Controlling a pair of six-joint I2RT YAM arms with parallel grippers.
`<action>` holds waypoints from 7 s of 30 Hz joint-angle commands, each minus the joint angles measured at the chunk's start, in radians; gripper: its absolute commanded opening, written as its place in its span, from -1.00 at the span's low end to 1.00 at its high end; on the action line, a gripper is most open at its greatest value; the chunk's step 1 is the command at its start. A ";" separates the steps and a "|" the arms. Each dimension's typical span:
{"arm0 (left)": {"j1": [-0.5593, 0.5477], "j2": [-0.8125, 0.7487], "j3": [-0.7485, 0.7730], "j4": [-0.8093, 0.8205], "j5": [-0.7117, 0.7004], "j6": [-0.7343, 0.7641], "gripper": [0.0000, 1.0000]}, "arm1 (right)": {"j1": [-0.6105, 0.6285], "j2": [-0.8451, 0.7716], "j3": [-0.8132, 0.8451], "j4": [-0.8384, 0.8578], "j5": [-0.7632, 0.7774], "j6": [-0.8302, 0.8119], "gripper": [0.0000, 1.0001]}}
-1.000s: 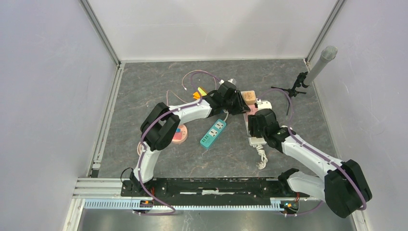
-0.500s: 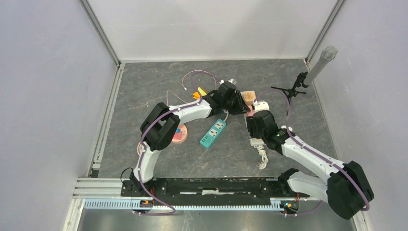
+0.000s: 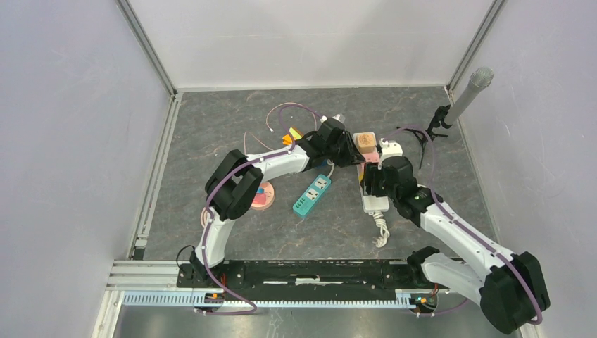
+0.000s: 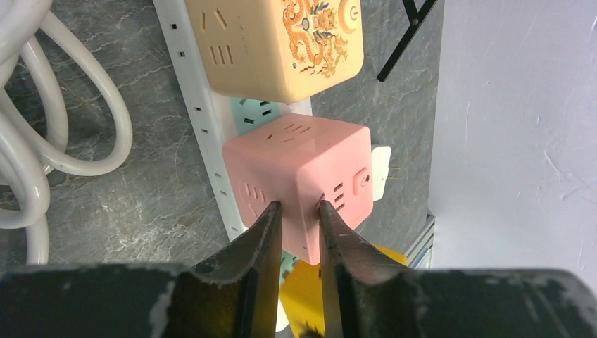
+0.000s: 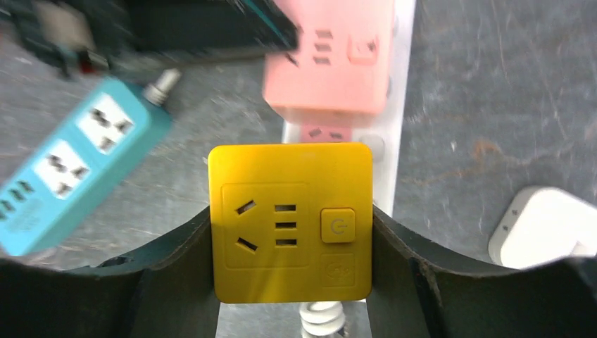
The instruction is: Pull the plug off the socket
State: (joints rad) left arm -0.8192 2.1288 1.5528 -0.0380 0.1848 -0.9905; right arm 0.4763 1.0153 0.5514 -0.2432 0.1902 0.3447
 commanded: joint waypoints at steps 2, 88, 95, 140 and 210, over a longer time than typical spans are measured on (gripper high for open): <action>0.001 0.000 -0.030 -0.068 0.020 0.022 -0.35 | -0.001 -0.065 0.129 0.102 -0.015 -0.001 -1.00; 0.117 0.037 0.111 0.058 0.114 0.090 0.50 | -0.053 0.272 0.077 0.366 0.114 -0.179 0.73; 0.088 0.134 0.172 0.161 0.119 0.055 0.47 | -0.091 0.235 0.015 0.425 -0.005 -0.192 0.53; 0.100 0.310 0.321 -0.099 -0.019 0.006 -0.02 | -0.097 0.254 0.084 0.501 -0.320 -0.184 -1.00; 0.094 0.177 -0.005 0.568 0.242 0.049 0.75 | -0.309 0.267 0.072 0.111 0.233 -0.019 -0.49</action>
State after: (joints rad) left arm -0.7246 2.3470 1.5688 0.4042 0.3561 -0.9783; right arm 0.1974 1.2659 0.6285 -0.1772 0.4347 0.2905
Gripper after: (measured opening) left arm 0.866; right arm 0.660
